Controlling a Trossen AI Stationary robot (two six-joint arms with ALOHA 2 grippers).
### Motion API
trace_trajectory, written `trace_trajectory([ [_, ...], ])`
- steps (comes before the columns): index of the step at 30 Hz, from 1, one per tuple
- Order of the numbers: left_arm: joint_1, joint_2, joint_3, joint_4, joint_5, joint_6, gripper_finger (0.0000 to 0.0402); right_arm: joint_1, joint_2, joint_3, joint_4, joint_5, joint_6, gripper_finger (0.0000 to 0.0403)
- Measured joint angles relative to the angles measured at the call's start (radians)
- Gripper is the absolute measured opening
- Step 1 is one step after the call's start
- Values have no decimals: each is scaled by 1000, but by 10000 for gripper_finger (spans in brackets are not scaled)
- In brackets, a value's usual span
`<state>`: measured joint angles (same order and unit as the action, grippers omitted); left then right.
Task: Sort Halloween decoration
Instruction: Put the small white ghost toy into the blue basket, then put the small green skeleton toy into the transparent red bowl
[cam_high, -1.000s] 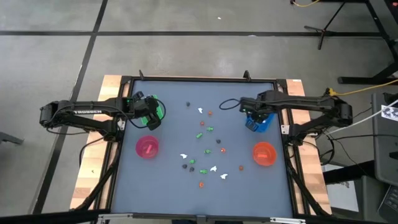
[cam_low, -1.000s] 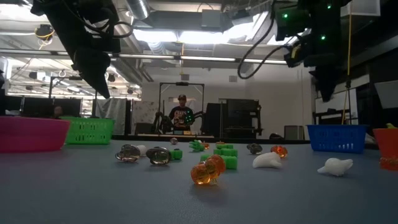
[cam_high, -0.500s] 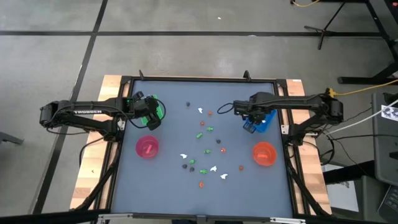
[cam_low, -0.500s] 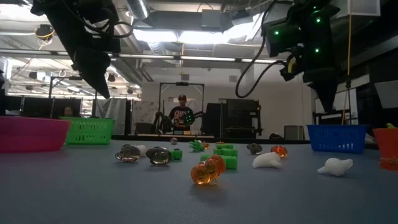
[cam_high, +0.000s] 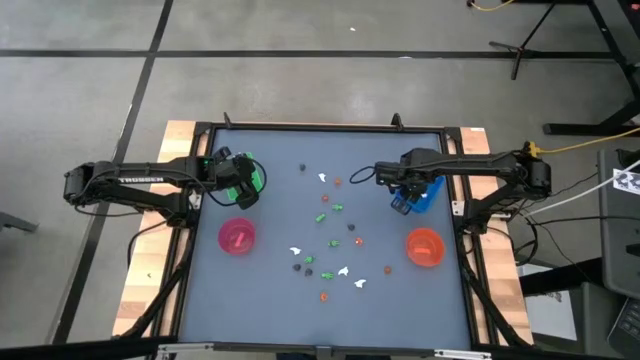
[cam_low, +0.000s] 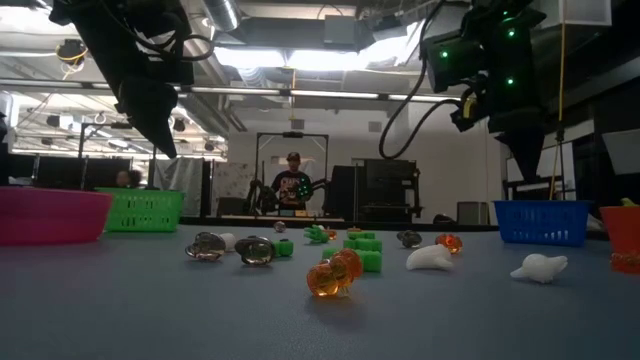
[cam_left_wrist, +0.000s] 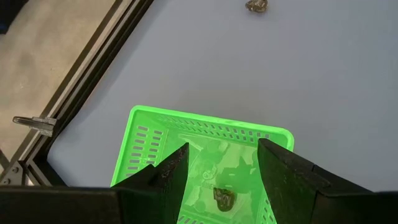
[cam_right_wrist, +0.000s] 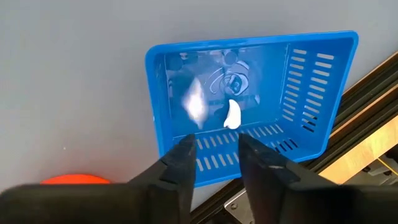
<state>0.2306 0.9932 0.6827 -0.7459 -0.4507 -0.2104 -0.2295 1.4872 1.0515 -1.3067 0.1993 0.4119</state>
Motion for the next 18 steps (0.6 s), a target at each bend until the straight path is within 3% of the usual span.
trace_trajectory([
  [6,0,0,0,52,12,8,175,0,0,0,1,0,0,151],
  [18,-14,0,0,252,272,62,175,0,0,0,4,1,1,154],
])
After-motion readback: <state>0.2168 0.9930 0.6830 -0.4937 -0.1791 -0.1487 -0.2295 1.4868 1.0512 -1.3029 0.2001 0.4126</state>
